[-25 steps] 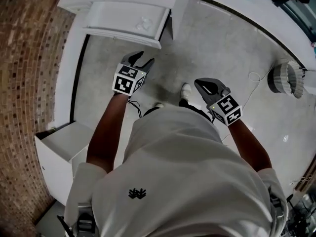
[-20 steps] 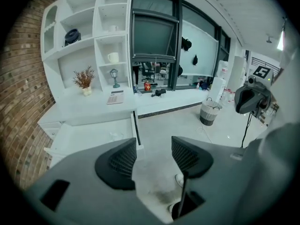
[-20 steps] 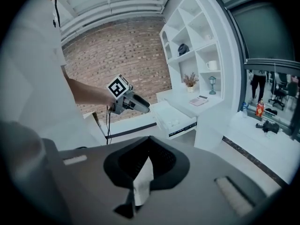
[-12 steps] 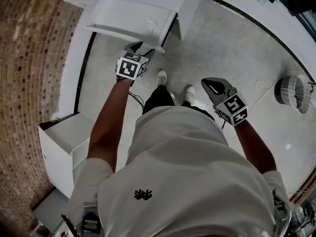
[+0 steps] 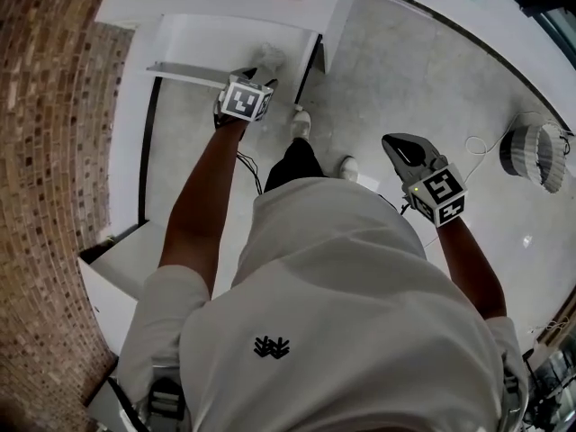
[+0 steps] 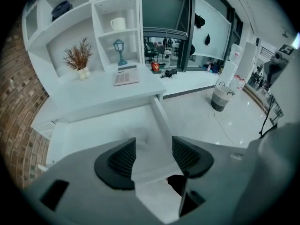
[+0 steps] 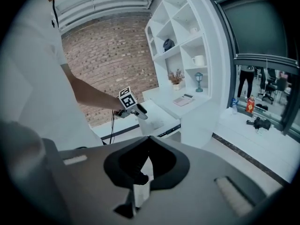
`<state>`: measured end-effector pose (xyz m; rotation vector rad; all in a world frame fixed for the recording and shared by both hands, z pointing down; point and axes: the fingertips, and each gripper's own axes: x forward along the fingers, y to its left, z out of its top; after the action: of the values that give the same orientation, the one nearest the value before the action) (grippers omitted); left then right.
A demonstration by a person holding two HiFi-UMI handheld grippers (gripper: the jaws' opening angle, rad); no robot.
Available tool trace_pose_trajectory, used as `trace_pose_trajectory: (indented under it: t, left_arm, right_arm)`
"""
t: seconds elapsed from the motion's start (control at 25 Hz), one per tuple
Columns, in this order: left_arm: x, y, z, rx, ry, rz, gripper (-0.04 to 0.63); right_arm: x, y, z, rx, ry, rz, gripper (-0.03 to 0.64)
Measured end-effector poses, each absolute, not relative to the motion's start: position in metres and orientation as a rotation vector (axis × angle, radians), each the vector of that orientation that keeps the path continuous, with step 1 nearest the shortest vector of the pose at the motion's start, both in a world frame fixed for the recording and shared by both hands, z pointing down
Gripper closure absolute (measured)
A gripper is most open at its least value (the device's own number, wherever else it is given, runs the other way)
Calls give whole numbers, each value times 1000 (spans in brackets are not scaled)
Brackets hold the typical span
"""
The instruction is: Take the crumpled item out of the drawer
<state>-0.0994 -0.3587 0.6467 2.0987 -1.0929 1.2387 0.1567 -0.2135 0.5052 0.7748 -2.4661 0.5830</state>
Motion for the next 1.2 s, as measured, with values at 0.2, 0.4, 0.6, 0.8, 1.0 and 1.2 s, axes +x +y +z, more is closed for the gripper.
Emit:
trace_pose_trajectory:
  t: [0.2,0.4,0.6,0.8,1.0,1.2]
  left_arm:
    - [-110,-390,683,2073,-1006,1328,344]
    - [-113,-417,712,2067,-936,1420,339]
    - [-111,-430,737,2048,-859,1471,336]
    - [-111,-433,768,1992,-774,1524,328]
    - [-112,-431,790,1941,-708,1555,325]
    - [-110,-435,801,1916,-677,1589,347]
  right_arm:
    - [149,-239,513,842,-2414,629,603]
    - [146,-259,525,896,-2368,675,603]
    - [140,-274,530,934,-2336,713,604]
    - [135,-283,539,957,-2306,754,603]
    - [135,-284,547,975,-2271,784,603]
    - [136,-287,551,992,-2253,799,603]
